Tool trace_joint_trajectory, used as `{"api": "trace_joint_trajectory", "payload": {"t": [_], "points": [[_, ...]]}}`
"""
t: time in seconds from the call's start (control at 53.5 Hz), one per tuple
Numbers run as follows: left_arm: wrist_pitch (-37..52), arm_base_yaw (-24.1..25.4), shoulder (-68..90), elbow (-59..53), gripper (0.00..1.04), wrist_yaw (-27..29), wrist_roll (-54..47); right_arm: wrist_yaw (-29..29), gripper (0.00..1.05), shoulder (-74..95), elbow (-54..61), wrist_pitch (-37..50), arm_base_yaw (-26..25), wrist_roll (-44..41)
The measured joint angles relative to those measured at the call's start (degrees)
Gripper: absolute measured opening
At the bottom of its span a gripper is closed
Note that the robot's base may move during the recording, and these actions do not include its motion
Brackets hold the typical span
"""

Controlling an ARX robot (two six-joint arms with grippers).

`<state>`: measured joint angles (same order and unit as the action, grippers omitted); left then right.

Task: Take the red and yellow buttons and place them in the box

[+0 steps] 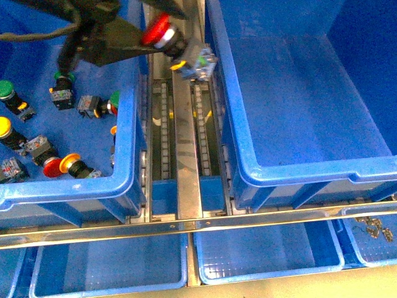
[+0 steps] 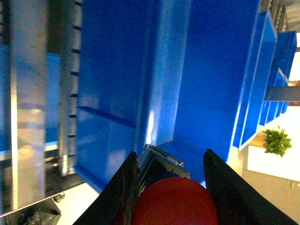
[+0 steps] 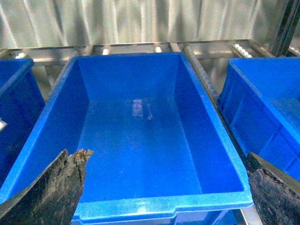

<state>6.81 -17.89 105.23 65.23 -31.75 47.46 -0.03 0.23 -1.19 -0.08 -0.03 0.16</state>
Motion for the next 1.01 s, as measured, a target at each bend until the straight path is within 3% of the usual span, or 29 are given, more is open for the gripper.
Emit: {"api": "trace_joint_trajectory", "payload": {"t": [0.224,0.598,0.673,0.71,0.822,1.009], "points": [[1.9,-9.6,2.0,5.0,0.34,1.9,7.6,0.0,0.99,0.0,0.0,0.0,0.0,0.0],[1.9,-13.0,4.8,8.0,0.34,4.0,10.3,0.1,0.99,0.2,-0.1,-0.1,0.0,0.0],[1.4,-13.2,5.2,8.9,0.34,4.5,9.9,3.6,0.99,11.5,-7.3,-17.1,3.2,-0.7],[0.9,-13.3,5.4,9.5,0.34,4.7,9.6,3.3,0.99,19.7,-9.9,-20.4,5.2,-2.3],[-0.7,-13.9,6.0,11.1,0.34,5.3,8.1,0.7,0.99,33.9,-10.4,-11.5,7.9,-7.6],[-2.4,-14.6,6.4,12.4,0.34,7.5,6.1,-6.6,0.99,56.9,-14.9,14.1,7.9,-18.1]]}}
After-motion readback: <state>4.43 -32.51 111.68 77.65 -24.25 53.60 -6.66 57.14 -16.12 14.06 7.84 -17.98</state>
